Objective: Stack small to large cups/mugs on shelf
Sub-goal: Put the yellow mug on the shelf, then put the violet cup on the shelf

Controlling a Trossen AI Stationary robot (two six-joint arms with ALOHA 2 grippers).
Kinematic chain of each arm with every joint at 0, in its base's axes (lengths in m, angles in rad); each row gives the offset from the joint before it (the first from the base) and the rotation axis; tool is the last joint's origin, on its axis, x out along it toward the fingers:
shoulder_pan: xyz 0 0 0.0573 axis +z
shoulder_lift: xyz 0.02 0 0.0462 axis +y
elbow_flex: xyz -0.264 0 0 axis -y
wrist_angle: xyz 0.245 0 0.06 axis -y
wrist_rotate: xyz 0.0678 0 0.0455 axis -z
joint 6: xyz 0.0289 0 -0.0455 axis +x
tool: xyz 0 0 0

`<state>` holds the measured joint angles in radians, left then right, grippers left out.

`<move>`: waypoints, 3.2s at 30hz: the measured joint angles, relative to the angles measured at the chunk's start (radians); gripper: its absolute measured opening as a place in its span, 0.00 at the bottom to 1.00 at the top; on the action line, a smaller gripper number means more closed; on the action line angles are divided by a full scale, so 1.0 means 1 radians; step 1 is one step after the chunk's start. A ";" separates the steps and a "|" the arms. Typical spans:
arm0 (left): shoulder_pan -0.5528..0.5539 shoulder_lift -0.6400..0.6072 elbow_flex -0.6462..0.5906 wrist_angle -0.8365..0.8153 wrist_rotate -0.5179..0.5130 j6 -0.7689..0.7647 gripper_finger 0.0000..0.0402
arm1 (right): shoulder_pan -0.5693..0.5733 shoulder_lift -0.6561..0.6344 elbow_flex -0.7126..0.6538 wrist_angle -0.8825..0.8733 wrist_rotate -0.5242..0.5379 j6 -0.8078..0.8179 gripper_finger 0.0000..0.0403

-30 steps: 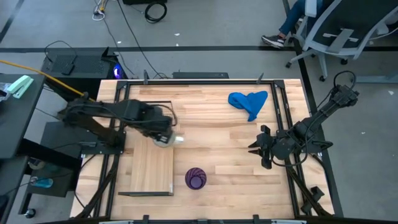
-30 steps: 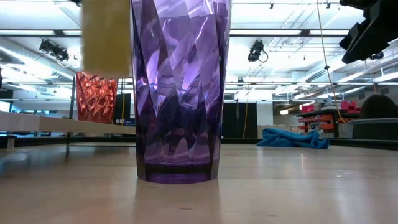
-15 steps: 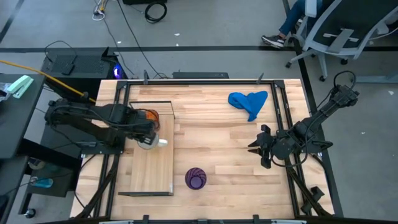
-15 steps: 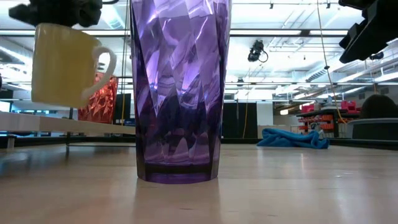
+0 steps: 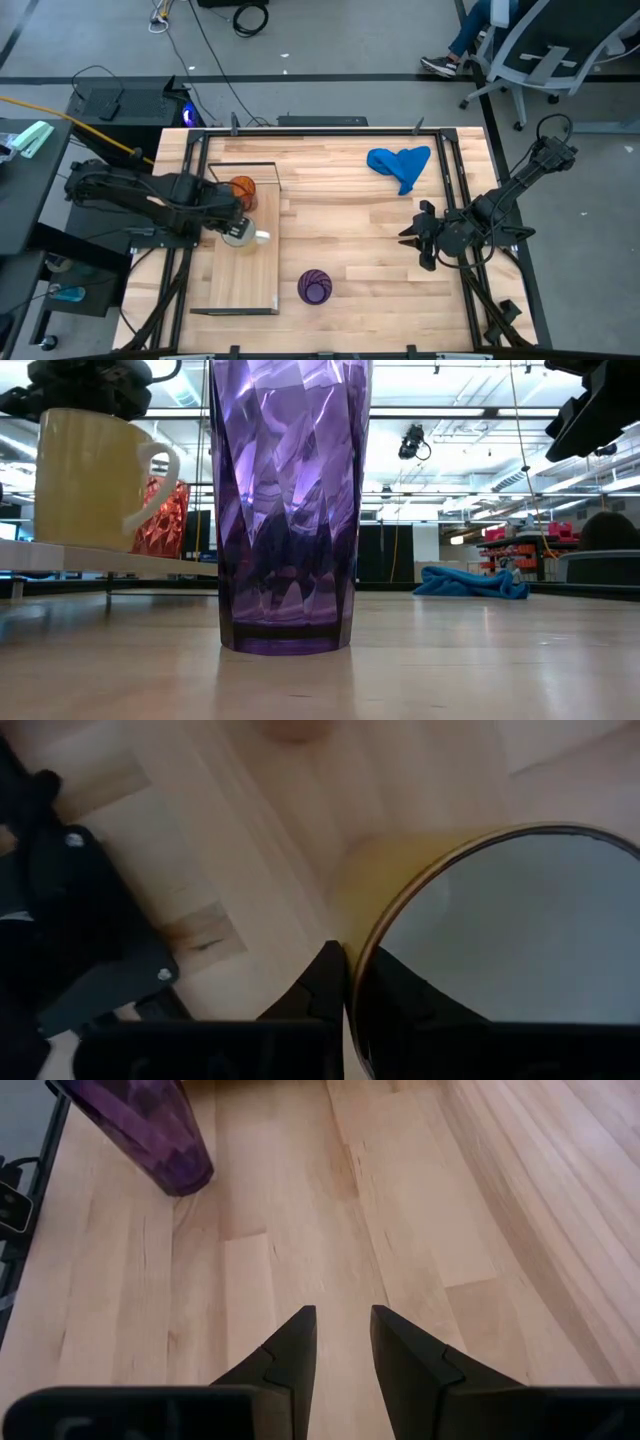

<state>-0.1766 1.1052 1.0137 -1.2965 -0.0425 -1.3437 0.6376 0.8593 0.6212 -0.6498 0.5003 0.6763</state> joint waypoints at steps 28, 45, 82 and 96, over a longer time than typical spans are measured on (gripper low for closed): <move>-0.065 -0.002 -0.040 0.037 -0.035 -0.100 0.25 | 0.000 0.000 -0.050 0.001 0.000 0.027 0.26; -0.065 -0.079 -0.039 0.030 -0.063 -0.128 0.29 | 0.000 0.000 -0.050 0.001 0.000 0.027 0.26; -0.109 0.100 0.042 1.535 -0.087 0.645 0.22 | 0.000 0.000 -0.050 0.001 -0.006 0.021 0.26; -0.260 0.460 0.804 0.562 -0.306 0.636 0.13 | 0.000 0.000 -0.050 0.001 -0.024 0.022 0.26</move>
<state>-0.4363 1.5656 1.8179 -0.7342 -0.3482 -0.7073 0.6377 0.8597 0.5716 -0.6491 0.4767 0.6987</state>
